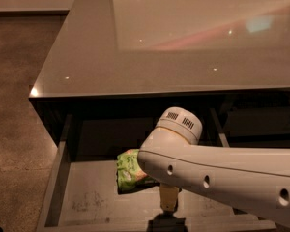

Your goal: Open top drawer

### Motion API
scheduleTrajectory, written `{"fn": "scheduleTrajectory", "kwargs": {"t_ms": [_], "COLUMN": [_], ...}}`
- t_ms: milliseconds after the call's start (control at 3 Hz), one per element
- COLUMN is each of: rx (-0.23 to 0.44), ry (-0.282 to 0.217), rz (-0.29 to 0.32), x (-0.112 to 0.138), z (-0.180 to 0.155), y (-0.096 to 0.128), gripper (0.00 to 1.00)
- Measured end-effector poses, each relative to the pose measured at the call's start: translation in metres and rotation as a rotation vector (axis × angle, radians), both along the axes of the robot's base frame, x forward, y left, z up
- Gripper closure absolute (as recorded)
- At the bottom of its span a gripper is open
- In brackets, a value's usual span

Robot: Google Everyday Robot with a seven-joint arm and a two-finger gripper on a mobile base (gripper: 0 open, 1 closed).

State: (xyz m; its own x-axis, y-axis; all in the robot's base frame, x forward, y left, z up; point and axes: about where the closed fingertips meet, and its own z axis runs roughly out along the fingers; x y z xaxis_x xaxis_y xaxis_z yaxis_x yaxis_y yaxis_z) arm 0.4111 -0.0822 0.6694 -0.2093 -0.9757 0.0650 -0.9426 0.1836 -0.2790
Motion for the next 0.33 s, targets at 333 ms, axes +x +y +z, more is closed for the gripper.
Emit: {"fn": "scheduleTrajectory", "kwargs": {"t_ms": [333], "rx": [0.000], "ry": [0.000], "rz": [0.000], "x": [0.0000], "z": [0.0000], "y": [0.0000], "gripper": [0.00]}}
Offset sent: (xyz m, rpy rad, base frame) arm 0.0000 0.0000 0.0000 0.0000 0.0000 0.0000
